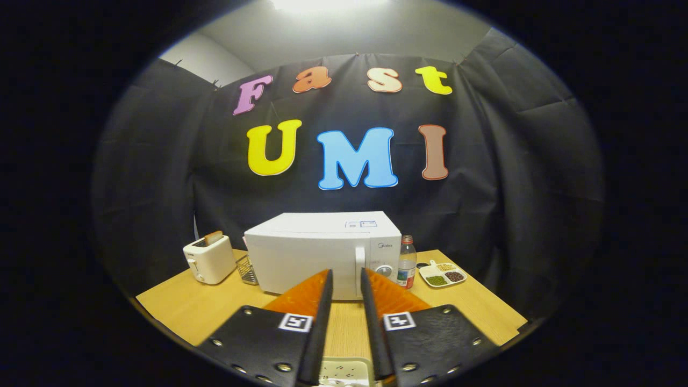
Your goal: Open the microwave, put the food inside, and close the microwave door.
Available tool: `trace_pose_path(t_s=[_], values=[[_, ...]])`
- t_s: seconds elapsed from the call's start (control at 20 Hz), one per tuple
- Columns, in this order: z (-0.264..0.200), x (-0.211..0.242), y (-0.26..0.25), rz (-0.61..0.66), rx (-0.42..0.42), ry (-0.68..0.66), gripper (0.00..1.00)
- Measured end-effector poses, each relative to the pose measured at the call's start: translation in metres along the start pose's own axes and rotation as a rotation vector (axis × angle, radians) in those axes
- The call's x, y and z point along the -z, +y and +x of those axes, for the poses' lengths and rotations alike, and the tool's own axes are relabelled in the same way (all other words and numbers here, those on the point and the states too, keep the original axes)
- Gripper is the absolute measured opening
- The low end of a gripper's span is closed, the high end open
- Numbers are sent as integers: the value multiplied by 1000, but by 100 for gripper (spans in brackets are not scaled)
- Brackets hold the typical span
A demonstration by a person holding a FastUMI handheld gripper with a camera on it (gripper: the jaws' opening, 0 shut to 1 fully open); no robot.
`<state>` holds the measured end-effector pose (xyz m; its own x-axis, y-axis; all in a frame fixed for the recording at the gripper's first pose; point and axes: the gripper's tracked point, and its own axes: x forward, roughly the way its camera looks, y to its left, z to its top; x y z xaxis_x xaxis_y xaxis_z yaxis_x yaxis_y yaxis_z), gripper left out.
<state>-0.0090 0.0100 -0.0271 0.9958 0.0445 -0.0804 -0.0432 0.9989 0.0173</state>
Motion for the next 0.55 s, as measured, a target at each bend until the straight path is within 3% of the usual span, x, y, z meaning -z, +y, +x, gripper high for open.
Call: trace_pose_path(t_s=[0.1, 0.2, 0.55], values=[[-9, -1, -1, -6, 9, -19, 77], [-15, 1, 1, -10, 17, -20, 98], [-13, -4, 6, -11, 6, -20, 98]])
